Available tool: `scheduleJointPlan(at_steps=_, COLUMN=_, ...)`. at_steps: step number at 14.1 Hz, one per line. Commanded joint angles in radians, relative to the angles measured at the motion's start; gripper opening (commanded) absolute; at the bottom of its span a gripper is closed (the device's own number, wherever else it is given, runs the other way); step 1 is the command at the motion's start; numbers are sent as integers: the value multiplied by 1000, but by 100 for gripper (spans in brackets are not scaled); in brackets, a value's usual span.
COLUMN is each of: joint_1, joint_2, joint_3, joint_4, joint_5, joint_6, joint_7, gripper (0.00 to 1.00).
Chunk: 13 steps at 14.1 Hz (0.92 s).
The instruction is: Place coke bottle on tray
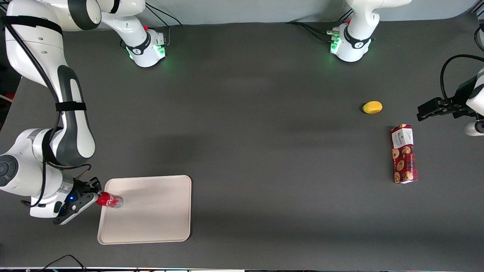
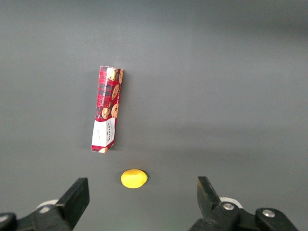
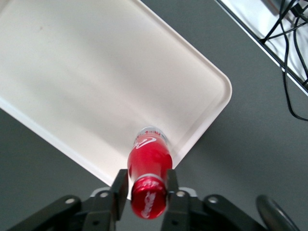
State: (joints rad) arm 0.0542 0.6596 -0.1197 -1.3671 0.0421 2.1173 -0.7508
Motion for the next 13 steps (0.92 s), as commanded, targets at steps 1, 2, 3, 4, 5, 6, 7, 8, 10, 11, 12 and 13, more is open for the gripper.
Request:
scheduleJointPlan(at_steps=1, joint_1=10, joint_2=-50, joint_3=-2, joint_4=-15, joint_5=16, joint_6=-34, joint_7=51, gripper=100)
scheduleJointPlan(at_steps=2, joint_1=15, joint_2=-78, joint_3=2, joint_4=-12, joint_5=16, joint_6=-81, joint_7=73, gripper=100)
scheduleJointPlan(at_steps=3, joint_1=18, joint_2=-121, joint_3=5, joint_4=-13, joint_5=13, joint_6=-139, joint_7=115, gripper=100)
scheduleJointPlan(at_steps=4, joint_1=21, joint_2=-170, joint_3=6, joint_4=-12, joint_5=12, joint_6=-213, joint_7=170, gripper=100)
scheduleJointPlan(at_steps=5, joint_1=22, joint_2=-223, joint_3=15, joint_4=-12, joint_5=7, joint_6=-293, joint_7=238, gripper=100)
scheduleJointPlan(at_steps=6, joint_1=22, joint_2=-282, joint_3=43, joint_4=-15, joint_5=2, joint_6=-378, joint_7=316, gripper=100)
scheduleJointPlan(at_steps=7, joint_1=22, joint_2=-329, joint_3=60, joint_4=-15, joint_5=-7, joint_6=-460, joint_7=396, gripper=100)
scheduleJointPlan(at_steps=8, joint_1=24, joint_2=-388, joint_3=80, joint_4=-20, joint_5=-40, joint_6=-537, joint_7=489, gripper=100)
scheduleJointPlan(at_steps=10, joint_1=22, joint_2=-496, joint_3=112, joint_4=-88, joint_5=-71, joint_6=-637, joint_7=603, gripper=100)
scheduleJointPlan(at_steps=11, joint_1=22, joint_2=-585, joint_3=115, joint_4=-180, joint_5=-71, joint_6=-637, joint_7=655, gripper=100)
scheduleJointPlan(at_steps=12, joint_1=22, joint_2=-680, joint_3=117, joint_4=-281, joint_5=-71, joint_6=-629, joint_7=680, gripper=100)
scheduleJointPlan(at_steps=13, joint_1=21, joint_2=-771, joint_3=117, joint_4=-362, joint_5=-70, joint_6=-628, joint_7=682, gripper=100)
